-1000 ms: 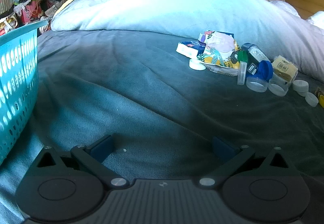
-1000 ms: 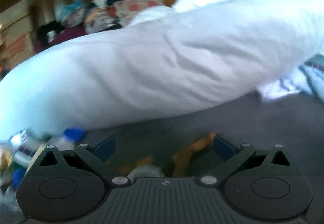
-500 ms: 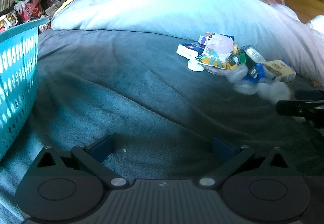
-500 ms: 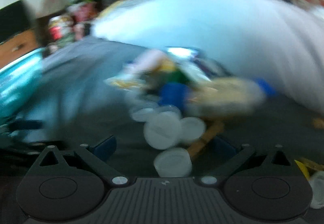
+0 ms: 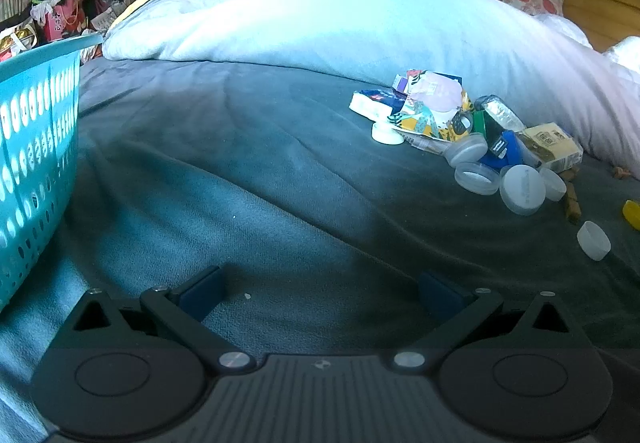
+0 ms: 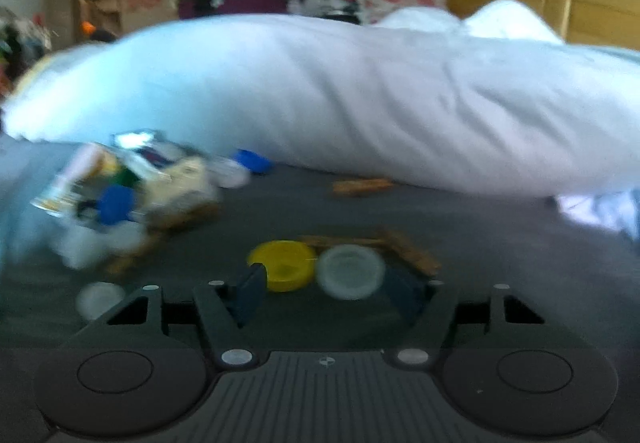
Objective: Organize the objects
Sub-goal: 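Lower the right gripper onto the white bottle cap and close, then grasp a white bottle cap with the left gripper while the right gripper holds another, then carry both white caps to the blue basket and open both grippers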
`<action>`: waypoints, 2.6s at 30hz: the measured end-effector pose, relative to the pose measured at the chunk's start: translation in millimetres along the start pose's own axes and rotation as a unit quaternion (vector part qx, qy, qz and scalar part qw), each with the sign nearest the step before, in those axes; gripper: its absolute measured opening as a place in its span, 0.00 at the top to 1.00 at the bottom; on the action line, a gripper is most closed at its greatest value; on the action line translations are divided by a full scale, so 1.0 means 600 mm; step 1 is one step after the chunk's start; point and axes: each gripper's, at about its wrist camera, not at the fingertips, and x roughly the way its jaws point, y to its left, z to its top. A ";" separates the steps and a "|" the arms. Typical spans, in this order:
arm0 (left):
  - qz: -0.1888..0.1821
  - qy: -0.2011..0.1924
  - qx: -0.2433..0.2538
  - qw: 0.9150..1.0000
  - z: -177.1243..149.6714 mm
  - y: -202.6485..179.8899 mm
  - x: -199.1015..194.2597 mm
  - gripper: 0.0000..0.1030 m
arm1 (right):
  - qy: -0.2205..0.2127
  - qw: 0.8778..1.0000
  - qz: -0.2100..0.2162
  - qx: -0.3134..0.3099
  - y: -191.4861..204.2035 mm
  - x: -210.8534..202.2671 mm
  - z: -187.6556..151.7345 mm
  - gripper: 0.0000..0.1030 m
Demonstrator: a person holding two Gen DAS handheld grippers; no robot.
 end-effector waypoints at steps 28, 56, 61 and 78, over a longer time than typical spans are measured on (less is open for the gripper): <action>-0.170 -0.016 0.133 0.976 0.043 -0.236 0.009 0.41 | 0.034 0.997 0.056 0.043 -0.020 -0.033 -0.016 0.61; 0.019 -0.120 -0.013 0.992 0.204 0.054 -0.208 0.66 | -0.069 0.988 0.137 -0.009 0.090 -0.139 0.108 0.61; 0.120 -0.167 -0.078 0.976 0.244 0.224 -0.299 0.66 | -0.119 0.968 0.215 -0.045 0.218 -0.205 0.205 0.61; 0.212 -0.073 -0.136 0.965 0.210 0.559 -0.391 0.66 | -0.063 0.886 0.421 -0.184 0.678 -0.349 0.278 0.61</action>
